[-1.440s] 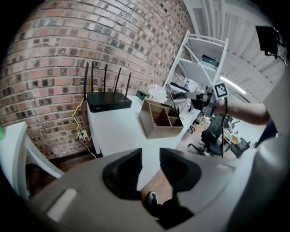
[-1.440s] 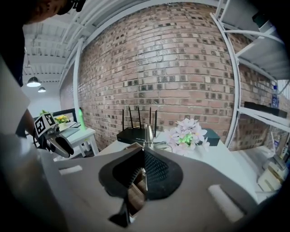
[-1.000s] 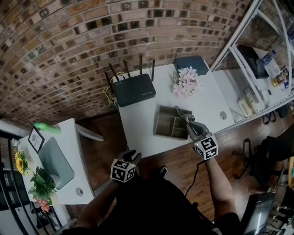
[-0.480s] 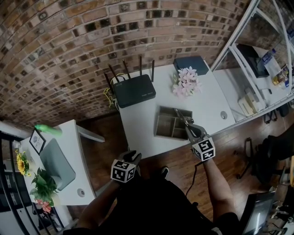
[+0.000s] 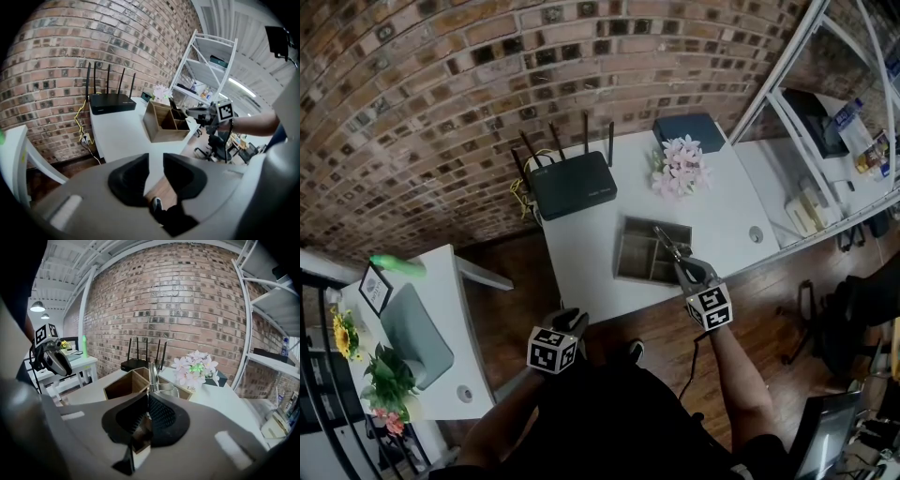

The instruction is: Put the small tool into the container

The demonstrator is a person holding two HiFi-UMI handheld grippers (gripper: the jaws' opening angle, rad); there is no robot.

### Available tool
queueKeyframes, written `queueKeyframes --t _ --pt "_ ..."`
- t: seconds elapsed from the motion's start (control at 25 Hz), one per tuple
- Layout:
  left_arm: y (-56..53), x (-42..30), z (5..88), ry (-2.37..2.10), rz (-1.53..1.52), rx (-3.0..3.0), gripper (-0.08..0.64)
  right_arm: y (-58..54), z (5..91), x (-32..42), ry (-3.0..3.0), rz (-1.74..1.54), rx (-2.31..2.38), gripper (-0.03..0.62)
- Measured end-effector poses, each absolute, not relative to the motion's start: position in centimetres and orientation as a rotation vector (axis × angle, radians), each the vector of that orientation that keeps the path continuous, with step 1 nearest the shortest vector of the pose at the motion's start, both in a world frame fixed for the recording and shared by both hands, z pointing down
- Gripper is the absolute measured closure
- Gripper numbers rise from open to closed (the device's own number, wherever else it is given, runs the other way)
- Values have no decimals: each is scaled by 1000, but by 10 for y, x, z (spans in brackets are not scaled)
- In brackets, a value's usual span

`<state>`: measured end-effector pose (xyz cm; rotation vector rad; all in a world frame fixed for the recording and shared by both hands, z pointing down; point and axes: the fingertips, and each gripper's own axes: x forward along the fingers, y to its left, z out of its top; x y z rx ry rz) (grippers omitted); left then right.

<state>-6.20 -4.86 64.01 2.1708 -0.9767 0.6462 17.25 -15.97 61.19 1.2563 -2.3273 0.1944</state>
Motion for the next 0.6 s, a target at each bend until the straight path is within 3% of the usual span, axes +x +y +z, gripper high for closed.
queueKeyframes --t 0.6 --pt "-50 -59 636 -966 624 2167 466 -158 626 178 -2288 267 1300 563"
